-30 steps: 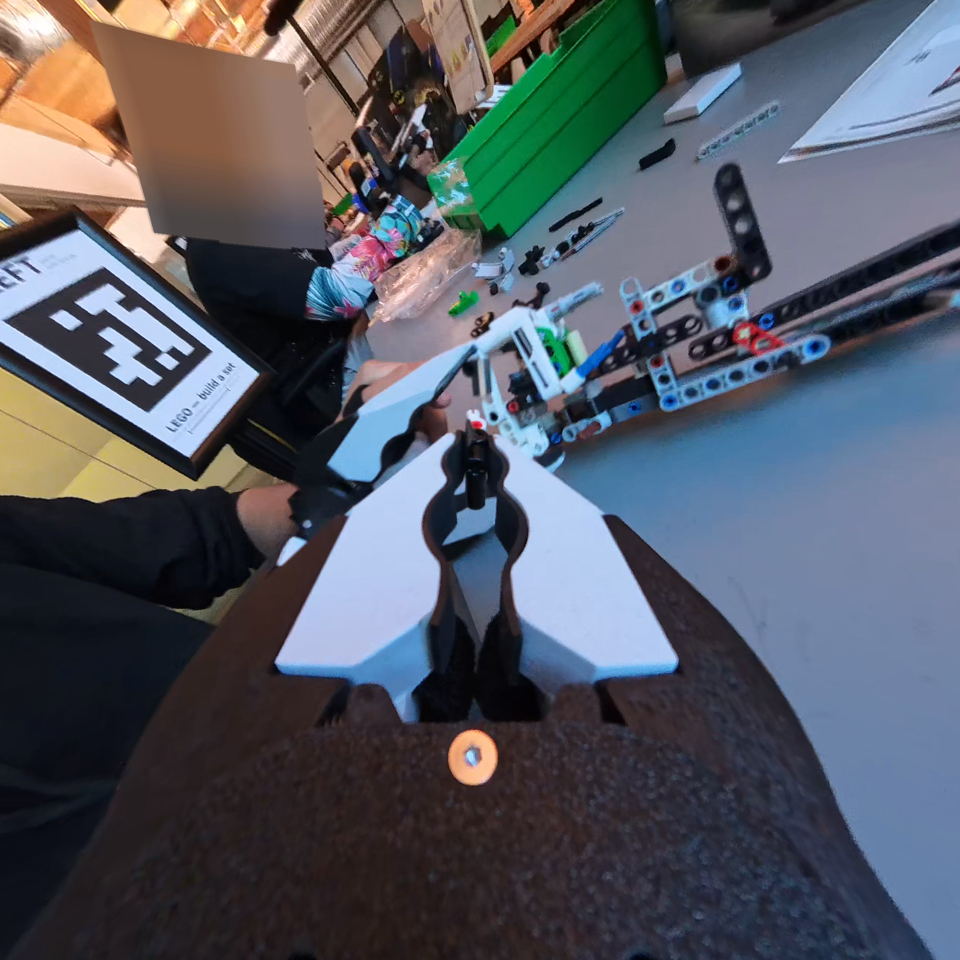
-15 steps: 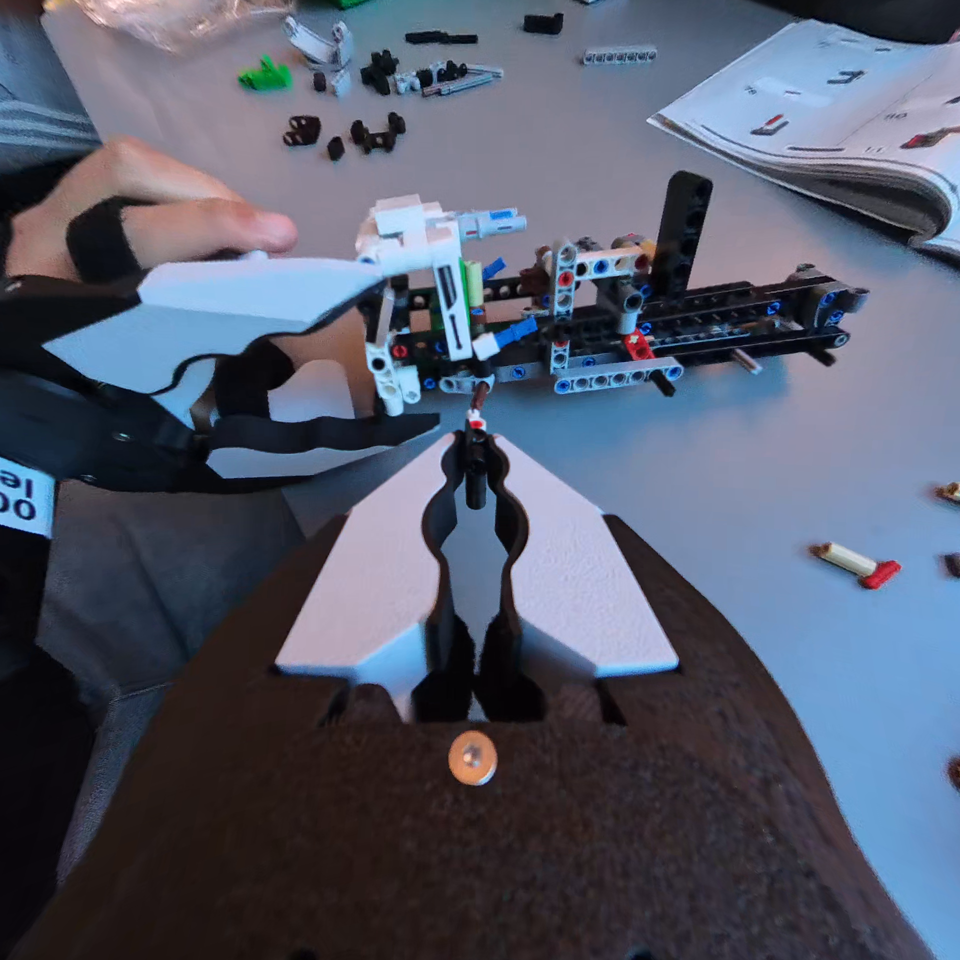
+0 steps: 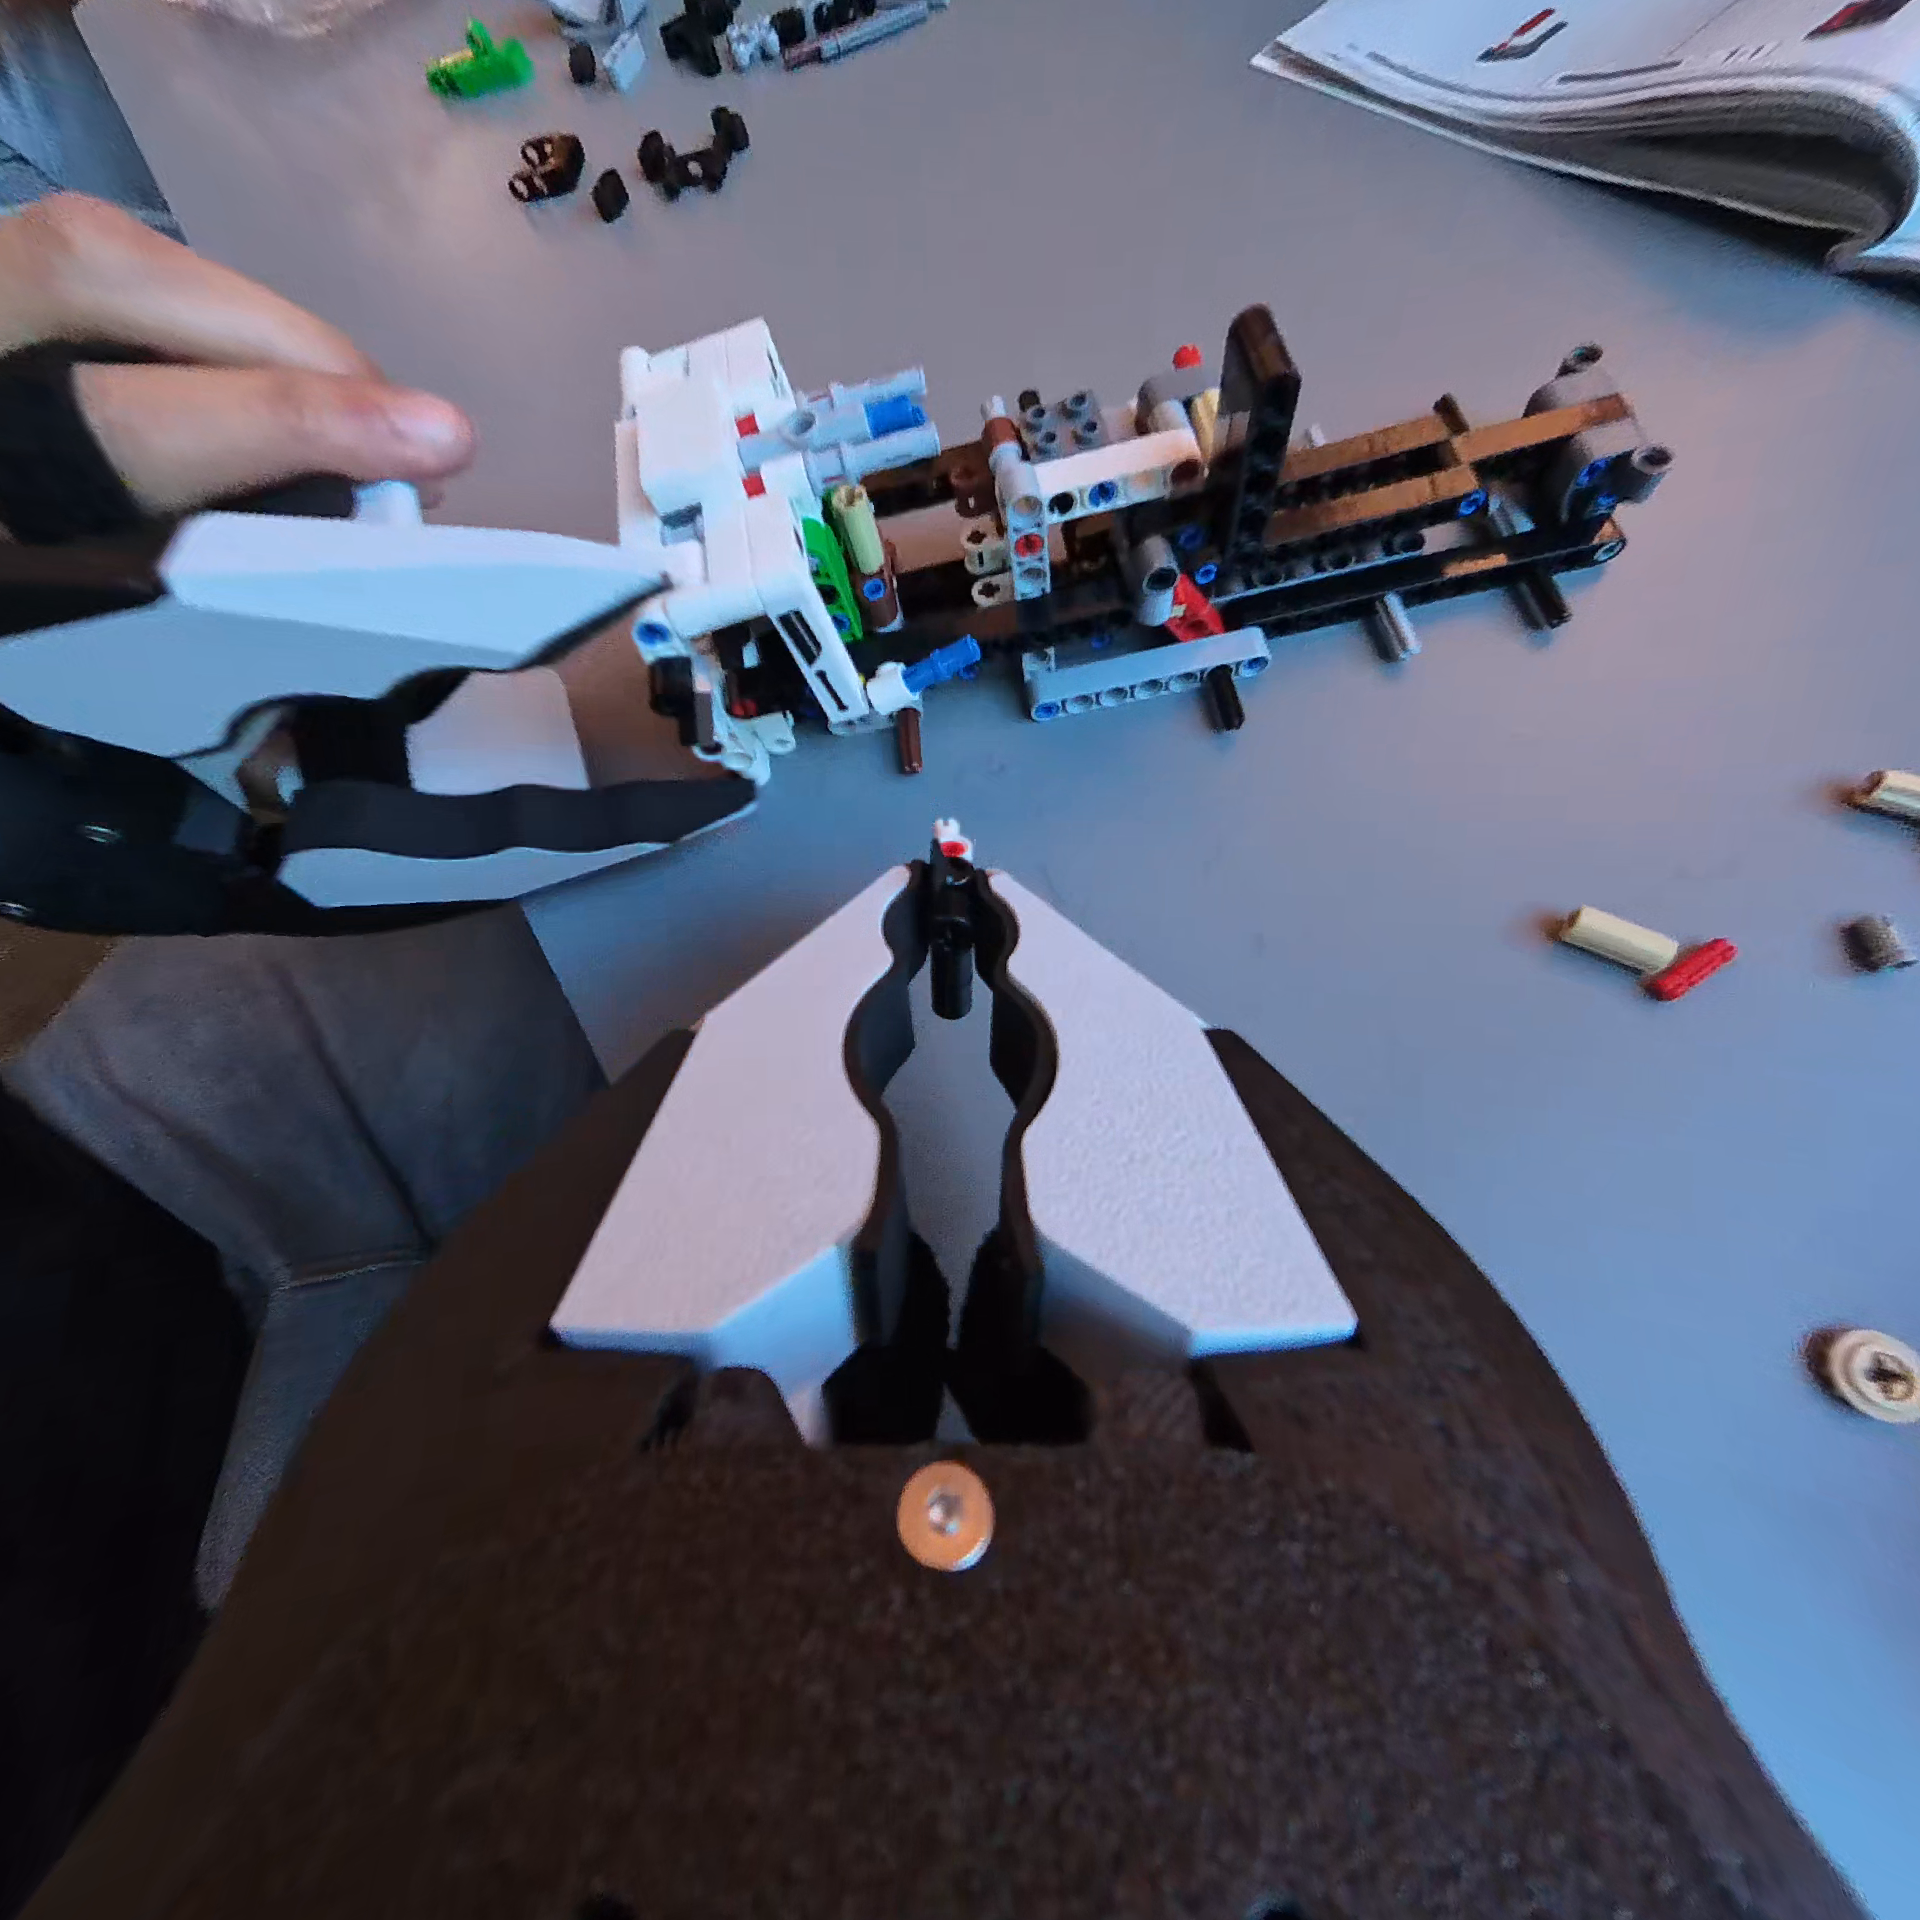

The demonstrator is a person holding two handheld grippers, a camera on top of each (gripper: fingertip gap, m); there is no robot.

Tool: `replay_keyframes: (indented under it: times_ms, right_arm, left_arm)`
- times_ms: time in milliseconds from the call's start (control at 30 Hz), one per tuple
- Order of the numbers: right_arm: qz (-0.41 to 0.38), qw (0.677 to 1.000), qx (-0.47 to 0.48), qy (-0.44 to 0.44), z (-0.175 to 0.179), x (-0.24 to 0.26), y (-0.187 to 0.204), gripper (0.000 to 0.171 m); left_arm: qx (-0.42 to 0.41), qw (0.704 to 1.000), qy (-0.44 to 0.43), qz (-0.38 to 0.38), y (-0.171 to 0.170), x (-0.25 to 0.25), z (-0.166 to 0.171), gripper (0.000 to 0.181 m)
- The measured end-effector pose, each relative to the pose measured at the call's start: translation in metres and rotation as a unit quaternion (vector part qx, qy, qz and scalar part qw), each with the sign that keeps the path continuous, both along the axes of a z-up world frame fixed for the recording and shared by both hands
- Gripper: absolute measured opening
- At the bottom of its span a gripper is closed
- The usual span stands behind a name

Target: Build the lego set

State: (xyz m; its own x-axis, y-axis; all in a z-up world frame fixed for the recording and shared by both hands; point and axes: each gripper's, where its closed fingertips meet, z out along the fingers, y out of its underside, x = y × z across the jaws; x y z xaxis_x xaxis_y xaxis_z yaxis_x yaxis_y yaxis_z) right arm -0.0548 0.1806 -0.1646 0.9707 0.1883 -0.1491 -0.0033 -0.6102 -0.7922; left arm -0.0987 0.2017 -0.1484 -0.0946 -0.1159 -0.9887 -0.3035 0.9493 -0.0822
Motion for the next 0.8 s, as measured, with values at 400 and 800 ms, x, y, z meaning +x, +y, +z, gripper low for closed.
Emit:
replay_keyframes:
  times_ms: [400, 800]
  right_arm:
    - [0.010, 1.000, -0.013, 0.026, -0.013, -0.002, -0.003, 0.006]
    - [-0.008, 0.999, -0.034, -0.038, -0.023, 0.008, 0.006, 0.007]
  left_arm:
    - [-0.269, 0.947, 0.162, -0.069, 0.054, -0.014, 0.017, 0.078]
    - [-0.363, 0.888, 0.256, -0.115, 0.045, -0.001, 0.007, 0.037]
